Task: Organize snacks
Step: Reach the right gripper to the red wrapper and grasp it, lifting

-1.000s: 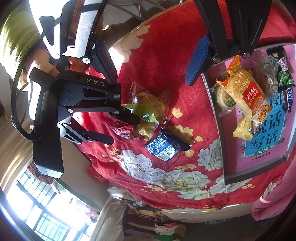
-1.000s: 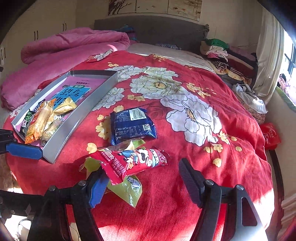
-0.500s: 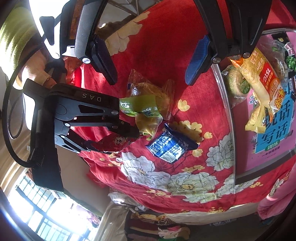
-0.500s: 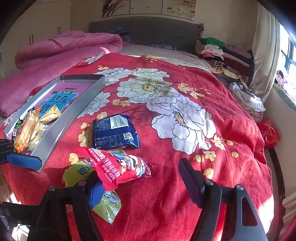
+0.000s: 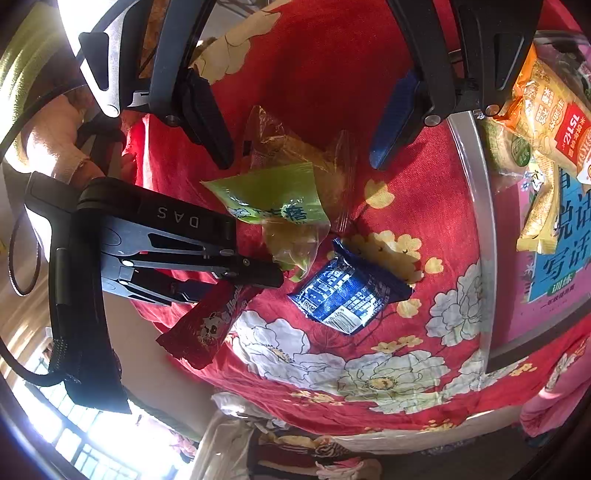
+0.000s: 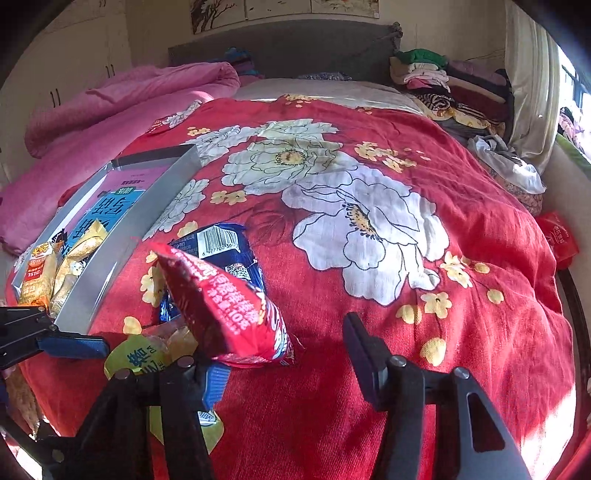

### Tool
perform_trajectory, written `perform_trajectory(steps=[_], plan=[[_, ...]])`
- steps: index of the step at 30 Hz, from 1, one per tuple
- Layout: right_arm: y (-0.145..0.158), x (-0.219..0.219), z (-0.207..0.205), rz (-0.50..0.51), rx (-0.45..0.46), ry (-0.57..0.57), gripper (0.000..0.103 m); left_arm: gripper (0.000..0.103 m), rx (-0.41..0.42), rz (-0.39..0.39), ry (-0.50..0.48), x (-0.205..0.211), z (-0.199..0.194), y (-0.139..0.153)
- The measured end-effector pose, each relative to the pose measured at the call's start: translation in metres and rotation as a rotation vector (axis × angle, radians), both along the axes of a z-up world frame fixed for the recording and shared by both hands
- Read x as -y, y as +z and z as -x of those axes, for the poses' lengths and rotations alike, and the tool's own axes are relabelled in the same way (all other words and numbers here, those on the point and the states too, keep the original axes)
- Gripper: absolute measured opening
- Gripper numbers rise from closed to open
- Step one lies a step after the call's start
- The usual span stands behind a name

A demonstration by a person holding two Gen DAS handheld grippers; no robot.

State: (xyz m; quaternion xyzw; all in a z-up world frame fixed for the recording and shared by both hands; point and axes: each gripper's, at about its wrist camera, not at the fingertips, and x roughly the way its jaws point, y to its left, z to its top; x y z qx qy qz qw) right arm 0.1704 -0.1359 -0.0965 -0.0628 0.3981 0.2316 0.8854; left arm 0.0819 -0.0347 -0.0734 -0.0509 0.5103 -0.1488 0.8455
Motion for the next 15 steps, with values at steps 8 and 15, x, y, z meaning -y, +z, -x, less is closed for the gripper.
perform_trajectory(steps=[8,15], plan=[[-0.002,0.003,-0.008,-0.053,-0.021,0.0,0.044,0.077,0.029,-0.038,-0.015,0.005,-0.006,-0.002],[-0.004,0.001,-0.014,-0.096,-0.039,0.015,0.033,0.066,0.026,-0.045,-0.038,0.014,-0.008,-0.004]])
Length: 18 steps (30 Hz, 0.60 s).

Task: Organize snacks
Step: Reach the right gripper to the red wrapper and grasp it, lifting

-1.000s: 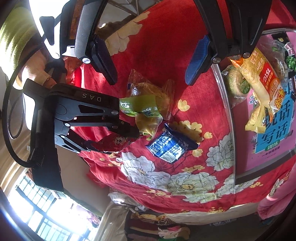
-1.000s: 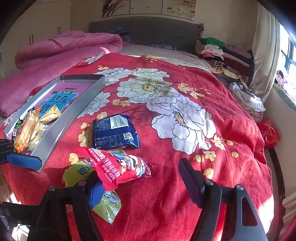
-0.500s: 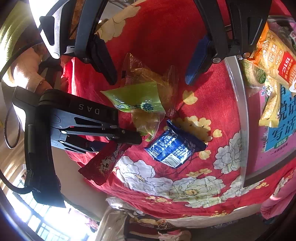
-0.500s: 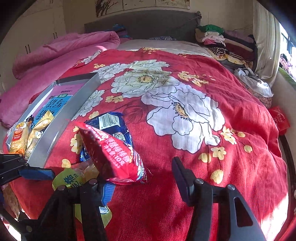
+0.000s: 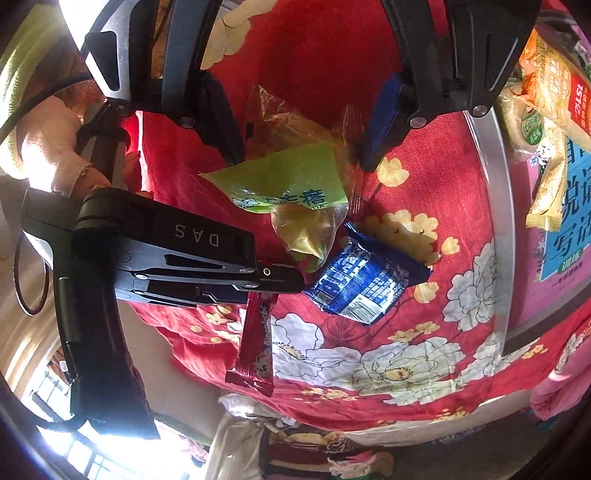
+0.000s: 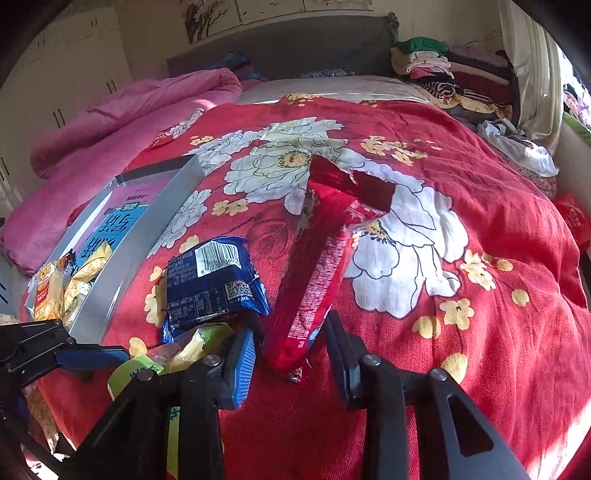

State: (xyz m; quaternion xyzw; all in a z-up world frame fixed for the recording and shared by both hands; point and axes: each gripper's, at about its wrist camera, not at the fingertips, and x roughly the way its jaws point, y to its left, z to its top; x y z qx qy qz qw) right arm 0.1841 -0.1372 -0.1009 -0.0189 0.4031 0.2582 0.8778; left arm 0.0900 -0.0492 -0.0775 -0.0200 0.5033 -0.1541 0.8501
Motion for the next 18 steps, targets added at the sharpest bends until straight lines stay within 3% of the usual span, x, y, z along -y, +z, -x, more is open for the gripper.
perform_trajectory(steps=[3,10,18], plan=[[0.002,0.003,0.0,-0.03,0.0,-0.002,0.03,0.066,0.012,-0.026,-0.015,0.005,0.0,-0.002],[0.008,0.013,0.002,-0.096,-0.001,-0.018,0.025,0.054,0.009,0.021,0.008,-0.006,0.004,0.004],[0.02,0.022,0.009,-0.148,0.024,-0.026,0.022,0.053,0.024,0.026,0.011,-0.012,0.018,0.017]])
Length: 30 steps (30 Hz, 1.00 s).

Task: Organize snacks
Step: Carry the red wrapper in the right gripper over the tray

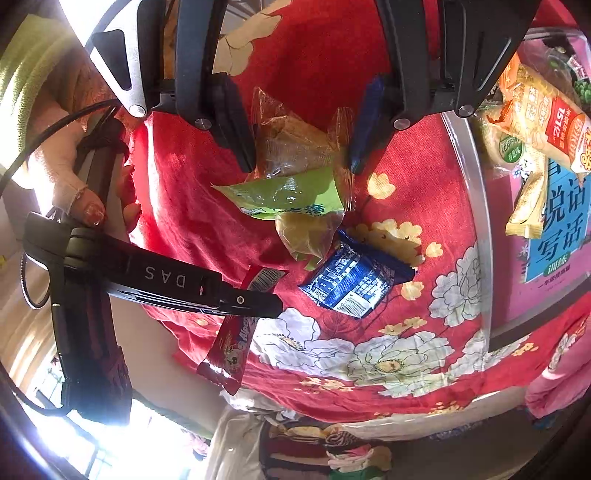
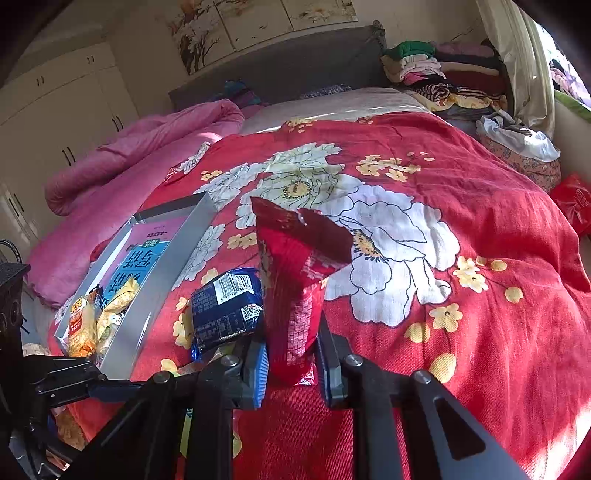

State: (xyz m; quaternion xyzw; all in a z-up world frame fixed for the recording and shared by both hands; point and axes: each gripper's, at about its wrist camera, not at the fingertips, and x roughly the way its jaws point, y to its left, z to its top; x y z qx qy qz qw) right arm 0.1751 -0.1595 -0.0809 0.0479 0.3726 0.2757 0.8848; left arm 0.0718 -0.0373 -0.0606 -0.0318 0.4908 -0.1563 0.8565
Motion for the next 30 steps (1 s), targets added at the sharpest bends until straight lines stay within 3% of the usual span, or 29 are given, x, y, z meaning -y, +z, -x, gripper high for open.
perform_trajectory(steps=[13,30], plan=[[0.023,0.006,0.023,-0.044,0.07,-0.001,0.022,0.053,0.052,0.041,0.071,-0.034,0.019,0.033],[0.04,-0.03,0.055,-0.043,0.101,0.103,0.022,0.053,0.123,0.071,0.218,-0.098,0.034,0.059]])
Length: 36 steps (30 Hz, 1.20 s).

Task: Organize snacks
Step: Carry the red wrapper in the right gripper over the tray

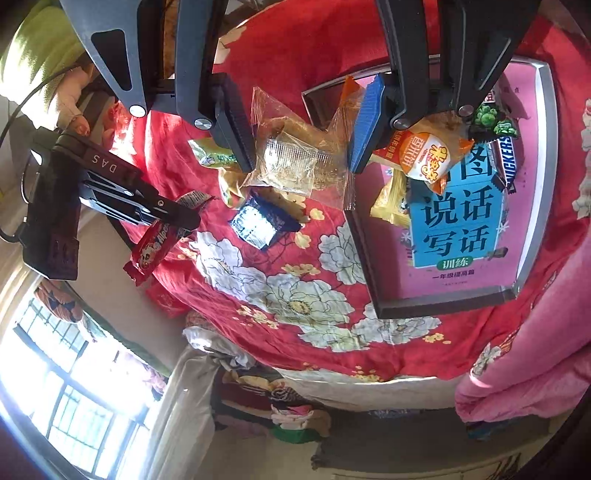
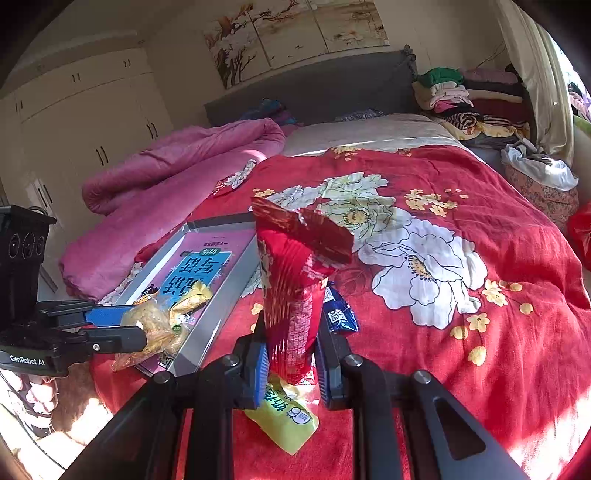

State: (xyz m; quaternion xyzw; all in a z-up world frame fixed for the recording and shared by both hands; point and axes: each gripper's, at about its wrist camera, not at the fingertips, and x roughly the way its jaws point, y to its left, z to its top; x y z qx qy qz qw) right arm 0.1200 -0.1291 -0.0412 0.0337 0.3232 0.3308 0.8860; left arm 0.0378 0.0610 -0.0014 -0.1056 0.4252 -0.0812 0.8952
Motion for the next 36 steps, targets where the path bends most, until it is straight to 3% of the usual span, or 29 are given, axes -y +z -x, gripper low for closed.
perform_trajectory(steps=[23,36], plan=[[0.007,-0.043,0.025,-0.032,-0.015,0.113,0.022,0.053,0.046,0.019,0.198,-0.081,0.028,0.016],[0.013,-0.088,0.047,-0.032,-0.015,0.212,0.022,0.053,0.067,-0.01,0.287,-0.116,0.043,0.017]])
